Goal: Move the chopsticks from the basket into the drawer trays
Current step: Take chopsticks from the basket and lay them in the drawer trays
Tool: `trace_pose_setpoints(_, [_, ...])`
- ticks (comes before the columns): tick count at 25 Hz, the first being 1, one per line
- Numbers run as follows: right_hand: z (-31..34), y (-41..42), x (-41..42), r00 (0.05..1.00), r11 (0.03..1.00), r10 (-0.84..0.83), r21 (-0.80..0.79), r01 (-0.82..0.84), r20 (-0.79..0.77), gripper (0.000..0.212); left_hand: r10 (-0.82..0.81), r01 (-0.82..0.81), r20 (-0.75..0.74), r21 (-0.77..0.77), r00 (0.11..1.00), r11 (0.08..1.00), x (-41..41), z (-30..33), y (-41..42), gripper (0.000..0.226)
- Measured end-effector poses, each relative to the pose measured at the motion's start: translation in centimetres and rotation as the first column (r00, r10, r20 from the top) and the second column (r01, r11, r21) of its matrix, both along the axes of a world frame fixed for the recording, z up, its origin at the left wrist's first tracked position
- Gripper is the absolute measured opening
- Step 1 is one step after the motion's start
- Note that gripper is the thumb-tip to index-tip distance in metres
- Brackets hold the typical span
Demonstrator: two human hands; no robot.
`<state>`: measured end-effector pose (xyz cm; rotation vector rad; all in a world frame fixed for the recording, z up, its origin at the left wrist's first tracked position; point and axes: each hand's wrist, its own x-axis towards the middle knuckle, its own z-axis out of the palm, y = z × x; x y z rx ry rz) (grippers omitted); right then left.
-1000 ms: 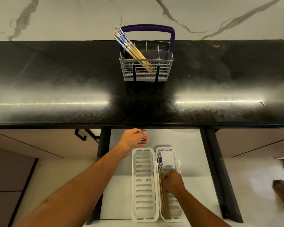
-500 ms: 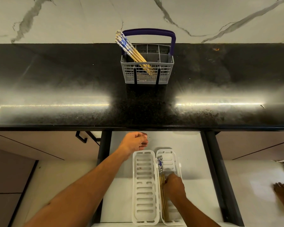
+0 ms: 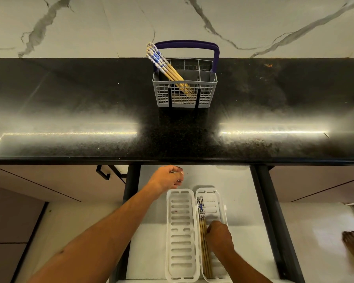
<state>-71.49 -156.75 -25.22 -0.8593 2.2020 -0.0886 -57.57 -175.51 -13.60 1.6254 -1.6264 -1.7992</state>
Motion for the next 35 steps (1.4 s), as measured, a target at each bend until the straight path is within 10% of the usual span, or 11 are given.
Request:
trace_pose_setpoints(20, [5.5,-0.8,0.0,1.000,0.984,0.018,-0.175,-0.020,-0.011,0.019,-0.031,0.030,-0.015,-0.069,0.999,0.997,1.0,2.1,-0.1,0.015])
trace_pose_setpoints(35, [29.7,-15.7,-1.3,0.999,0.597,0.024,-0.801,-0.047,-0.041,0.022,-0.025,-0.060,-0.228,-0.361,0.973,0.931,-0.1,17.2,-8.0,0.015])
